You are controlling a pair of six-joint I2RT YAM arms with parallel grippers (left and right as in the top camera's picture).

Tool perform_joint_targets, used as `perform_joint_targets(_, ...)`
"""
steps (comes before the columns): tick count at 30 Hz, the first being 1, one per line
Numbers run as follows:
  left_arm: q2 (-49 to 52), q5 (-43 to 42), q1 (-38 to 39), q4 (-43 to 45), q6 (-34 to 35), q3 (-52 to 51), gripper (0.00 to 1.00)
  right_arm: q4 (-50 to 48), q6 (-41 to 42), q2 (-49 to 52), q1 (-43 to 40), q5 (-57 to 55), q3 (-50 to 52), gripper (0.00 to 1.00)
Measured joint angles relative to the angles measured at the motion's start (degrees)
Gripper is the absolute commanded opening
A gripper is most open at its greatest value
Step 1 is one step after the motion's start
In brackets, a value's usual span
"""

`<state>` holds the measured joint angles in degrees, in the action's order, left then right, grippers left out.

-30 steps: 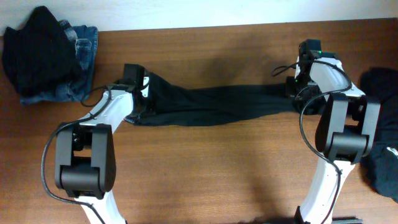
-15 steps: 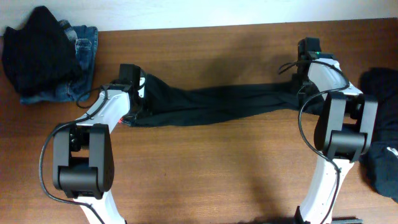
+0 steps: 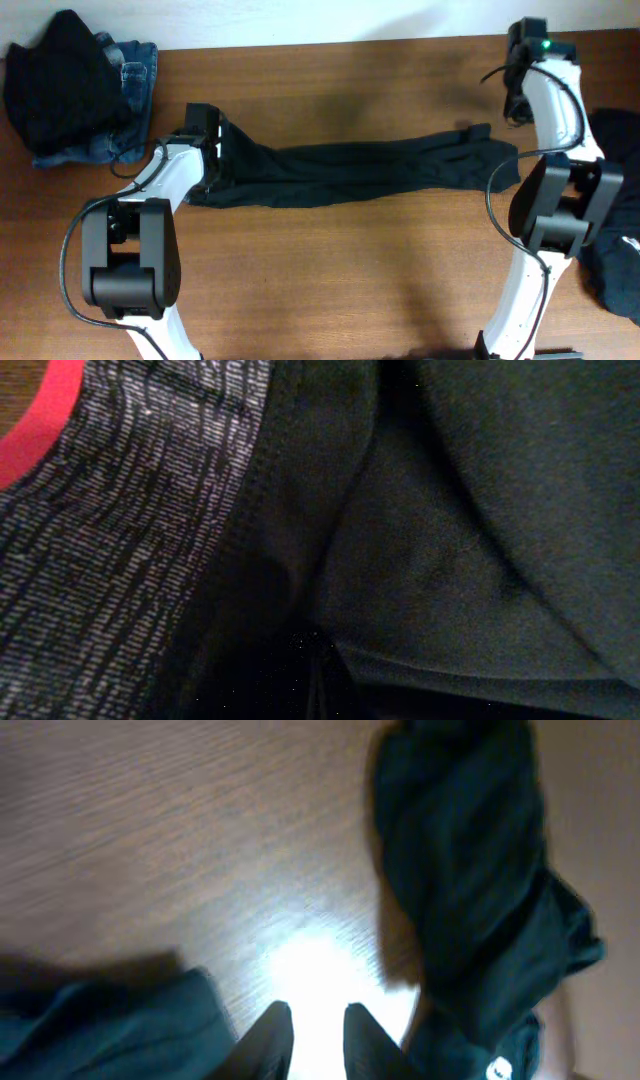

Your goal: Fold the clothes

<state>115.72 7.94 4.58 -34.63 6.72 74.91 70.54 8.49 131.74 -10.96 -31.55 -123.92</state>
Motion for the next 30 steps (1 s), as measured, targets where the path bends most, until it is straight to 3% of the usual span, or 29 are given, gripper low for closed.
perform_joint_targets(8, 0.0, 0.55, 0.0, -0.07, 0.0, -0.02, 0.01, 8.81, -10.01, 0.0, -0.42, 28.0, -6.14, 0.17)
perform_joint_targets(13, 0.0, 0.61, 0.0, -0.07, 0.0, -0.02, 0.01, 7.87, -13.07, 0.0, -0.31, 36.39, -4.68, 0.17)
perform_joint_targets(20, 0.0, 0.7, 0.0, -0.09, 0.0, -0.02, 0.01, 2.97, -14.95, 0.0, -0.31, 43.41, 1.53, 0.17)
perform_joint_targets(30, 0.0, 0.92, 0.0, -0.09, 0.0, -0.02, 0.01, -7.98, -14.14, 0.07, -0.31, 43.76, 12.63, 0.17)
